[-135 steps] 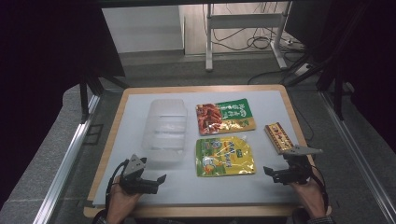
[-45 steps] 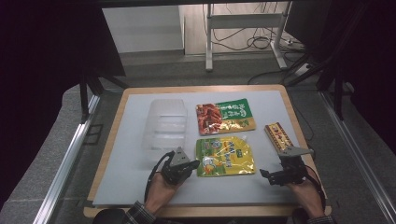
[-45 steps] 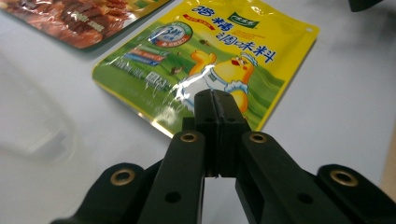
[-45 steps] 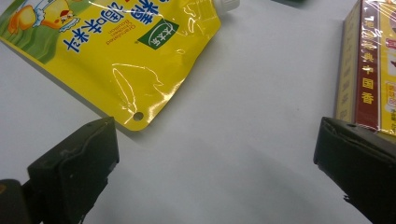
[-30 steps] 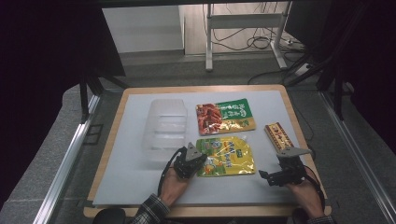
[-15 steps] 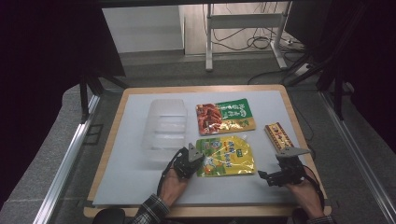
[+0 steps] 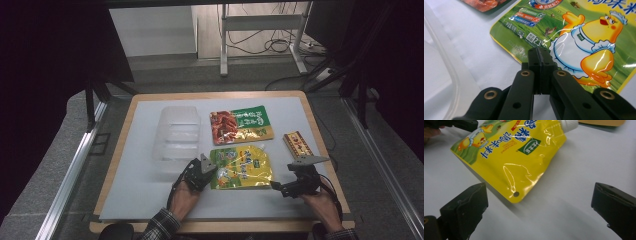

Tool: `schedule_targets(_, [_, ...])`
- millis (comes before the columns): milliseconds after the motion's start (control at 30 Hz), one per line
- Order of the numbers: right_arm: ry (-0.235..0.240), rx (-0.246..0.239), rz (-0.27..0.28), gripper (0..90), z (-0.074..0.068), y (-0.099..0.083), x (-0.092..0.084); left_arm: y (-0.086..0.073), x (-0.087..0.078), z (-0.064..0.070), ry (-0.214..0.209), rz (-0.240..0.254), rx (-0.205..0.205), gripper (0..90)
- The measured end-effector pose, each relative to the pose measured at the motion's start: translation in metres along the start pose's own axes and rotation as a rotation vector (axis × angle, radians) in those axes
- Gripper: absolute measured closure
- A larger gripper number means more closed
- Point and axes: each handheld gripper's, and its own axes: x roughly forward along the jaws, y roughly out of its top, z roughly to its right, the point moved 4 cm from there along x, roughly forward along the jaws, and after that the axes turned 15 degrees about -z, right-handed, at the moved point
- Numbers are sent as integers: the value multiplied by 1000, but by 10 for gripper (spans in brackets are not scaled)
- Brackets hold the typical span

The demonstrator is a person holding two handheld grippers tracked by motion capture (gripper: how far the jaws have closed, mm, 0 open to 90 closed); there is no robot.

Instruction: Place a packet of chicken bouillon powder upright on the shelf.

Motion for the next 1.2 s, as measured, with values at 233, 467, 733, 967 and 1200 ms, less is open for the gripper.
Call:
schedule_targets(233, [79,9,-26,22,1,10,18,0,0,-2,-16,-3,-5,900])
schedule_targets(467, [137,-8,-61,25,-3,19,34,0,0,-1,-11,-1,-1,900])
schedule_targets(733, [188,-5,-67,27,-7,29,45,0,0,-2,-15,0,-1,900])
schedule_targets(967, [248,6,-61,39,-8,38,51,-1,0,-2,-22,2,-5,900])
schedule_targets(1200, [297,59,-65,50,-9,48,55,-1,1,-2,-23,3,-4,900])
